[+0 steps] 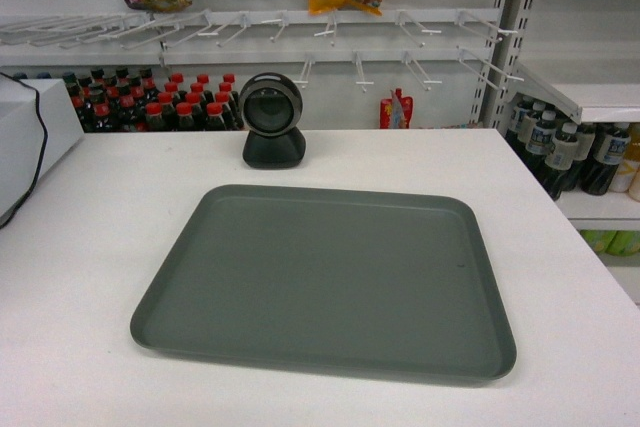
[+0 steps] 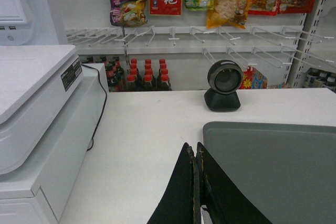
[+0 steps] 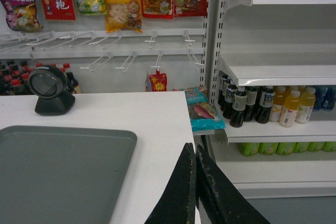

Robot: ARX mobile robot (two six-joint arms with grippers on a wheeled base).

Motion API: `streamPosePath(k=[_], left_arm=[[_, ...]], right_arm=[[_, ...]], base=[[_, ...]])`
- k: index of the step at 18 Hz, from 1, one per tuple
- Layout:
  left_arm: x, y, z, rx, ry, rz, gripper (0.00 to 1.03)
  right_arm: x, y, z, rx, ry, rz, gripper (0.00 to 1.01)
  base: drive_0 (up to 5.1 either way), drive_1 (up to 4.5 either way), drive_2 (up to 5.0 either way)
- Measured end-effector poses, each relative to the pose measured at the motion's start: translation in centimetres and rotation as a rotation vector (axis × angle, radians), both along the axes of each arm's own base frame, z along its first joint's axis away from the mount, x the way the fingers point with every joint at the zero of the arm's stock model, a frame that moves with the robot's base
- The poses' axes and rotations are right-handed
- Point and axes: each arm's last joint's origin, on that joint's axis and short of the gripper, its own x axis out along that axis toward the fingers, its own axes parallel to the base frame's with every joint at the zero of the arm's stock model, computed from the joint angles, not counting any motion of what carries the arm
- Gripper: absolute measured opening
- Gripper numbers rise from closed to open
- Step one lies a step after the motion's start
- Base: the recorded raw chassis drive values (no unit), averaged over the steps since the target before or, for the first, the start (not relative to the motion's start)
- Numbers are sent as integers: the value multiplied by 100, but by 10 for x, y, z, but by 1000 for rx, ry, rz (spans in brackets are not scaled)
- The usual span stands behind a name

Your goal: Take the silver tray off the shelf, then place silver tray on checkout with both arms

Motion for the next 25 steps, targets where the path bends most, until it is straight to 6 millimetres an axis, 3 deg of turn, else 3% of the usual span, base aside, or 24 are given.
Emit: streamPosePath(k=[15,16,19,25], left_arm=[[-26,0,-4,0,16,-2,1],[-26,0,-3,0,9,-2,5],[-26,0,-4,0,12,-2,43],[-26,0,-3,0,11,-2,62]], right_arm=[[-26,0,-4,0,14,0,3],[-27,0,-3,-1,5,0,5],[-27,0,-3,0,8,0,44],[-27,0,-3,0,8,0,62]], base=[[0,0,0],[0,0,0],[0,0,0],[0,0,0]])
